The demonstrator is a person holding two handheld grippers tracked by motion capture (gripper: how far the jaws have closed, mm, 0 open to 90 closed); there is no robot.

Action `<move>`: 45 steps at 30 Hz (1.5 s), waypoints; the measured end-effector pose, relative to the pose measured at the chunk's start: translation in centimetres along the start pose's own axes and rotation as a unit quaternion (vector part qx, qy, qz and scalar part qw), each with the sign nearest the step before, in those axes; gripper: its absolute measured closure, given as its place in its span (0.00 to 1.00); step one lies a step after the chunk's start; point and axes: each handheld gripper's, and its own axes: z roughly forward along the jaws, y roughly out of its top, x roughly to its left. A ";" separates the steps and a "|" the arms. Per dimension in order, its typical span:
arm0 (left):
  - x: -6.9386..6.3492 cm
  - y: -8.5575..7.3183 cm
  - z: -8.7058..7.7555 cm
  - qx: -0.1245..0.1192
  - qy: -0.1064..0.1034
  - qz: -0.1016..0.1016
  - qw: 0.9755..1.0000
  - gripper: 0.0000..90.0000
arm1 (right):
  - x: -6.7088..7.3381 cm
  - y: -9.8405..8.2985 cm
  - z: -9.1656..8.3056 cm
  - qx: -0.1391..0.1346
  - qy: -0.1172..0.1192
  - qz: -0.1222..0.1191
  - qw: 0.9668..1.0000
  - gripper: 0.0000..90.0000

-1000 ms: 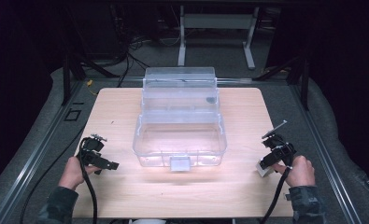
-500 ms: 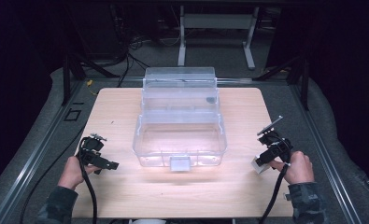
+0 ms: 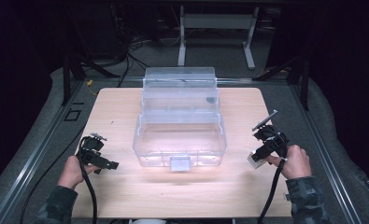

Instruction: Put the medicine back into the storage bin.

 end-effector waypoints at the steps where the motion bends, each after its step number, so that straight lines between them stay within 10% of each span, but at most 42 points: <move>1: 0.0 0.0 0.0 0.000 0.001 0.001 1.000 0.03 | 0.1 0.1 -0.1 0.005 -0.010 -0.001 1.000 0.51; 45: 0.1 0.3 0.0 0.006 0.003 0.004 1.000 0.03 | 3.1 5.2 -5.7 -0.035 -0.015 -0.069 0.997 0.51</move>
